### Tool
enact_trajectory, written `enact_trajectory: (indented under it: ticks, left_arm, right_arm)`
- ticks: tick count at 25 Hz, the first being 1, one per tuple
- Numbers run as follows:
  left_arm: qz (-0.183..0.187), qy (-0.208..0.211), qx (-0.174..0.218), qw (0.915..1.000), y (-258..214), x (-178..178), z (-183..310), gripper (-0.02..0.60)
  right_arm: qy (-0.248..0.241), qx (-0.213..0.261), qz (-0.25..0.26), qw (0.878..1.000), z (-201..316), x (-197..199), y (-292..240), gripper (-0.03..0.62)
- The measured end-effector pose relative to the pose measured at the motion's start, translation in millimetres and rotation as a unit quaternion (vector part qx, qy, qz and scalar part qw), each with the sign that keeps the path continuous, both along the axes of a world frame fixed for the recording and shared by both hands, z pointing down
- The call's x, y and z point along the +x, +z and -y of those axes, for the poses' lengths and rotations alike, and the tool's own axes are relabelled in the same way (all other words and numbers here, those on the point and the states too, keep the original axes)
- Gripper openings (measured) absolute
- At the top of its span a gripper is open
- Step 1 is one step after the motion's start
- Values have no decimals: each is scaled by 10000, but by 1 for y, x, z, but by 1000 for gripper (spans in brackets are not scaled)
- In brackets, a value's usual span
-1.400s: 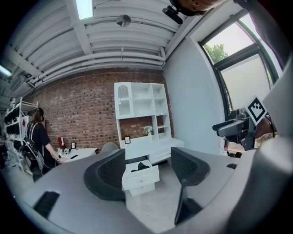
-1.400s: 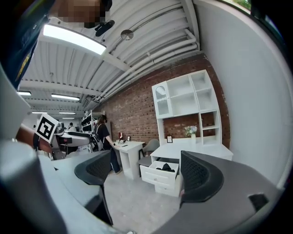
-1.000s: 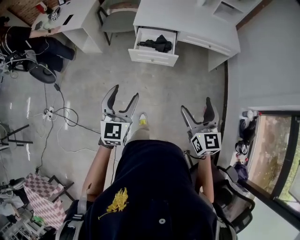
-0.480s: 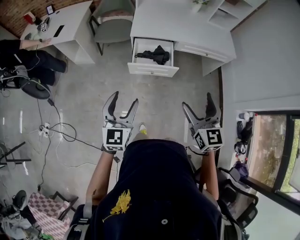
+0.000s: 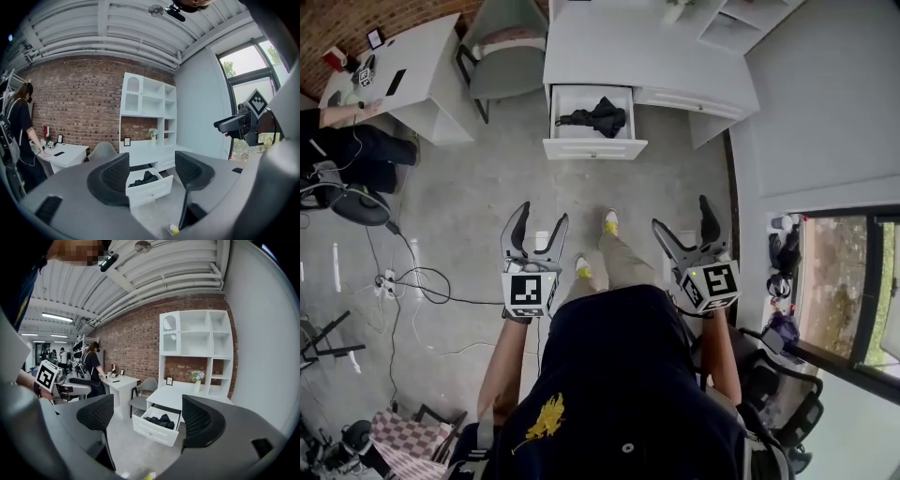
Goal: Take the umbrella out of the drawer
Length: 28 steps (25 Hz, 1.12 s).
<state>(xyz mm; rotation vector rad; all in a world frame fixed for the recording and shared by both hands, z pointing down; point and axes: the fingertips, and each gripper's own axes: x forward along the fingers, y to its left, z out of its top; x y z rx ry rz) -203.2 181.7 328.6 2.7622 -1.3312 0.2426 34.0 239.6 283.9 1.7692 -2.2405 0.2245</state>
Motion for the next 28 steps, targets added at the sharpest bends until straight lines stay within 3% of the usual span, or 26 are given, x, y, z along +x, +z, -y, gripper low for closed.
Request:
enact_trajectory:
  ticks: [5,13,19,28]
  left_arm:
    - [190,118,4,9998,2,15,12,318]
    - [279,-289,55,9992,-5,33,79,318]
    - [581,-198,-53,9981,-5,78,147,318]
    - [788,-185,-138,9966,-9,140,230,318]
  right_arm:
    - [-90,-58,184,9998,21,1,10,462]
    - [-577,121,358,9976,107,15,15,462]
    - [-902,210,524,9943,187,39,19,462]
    - [-929,-128,681,9933,259,102,38,462]
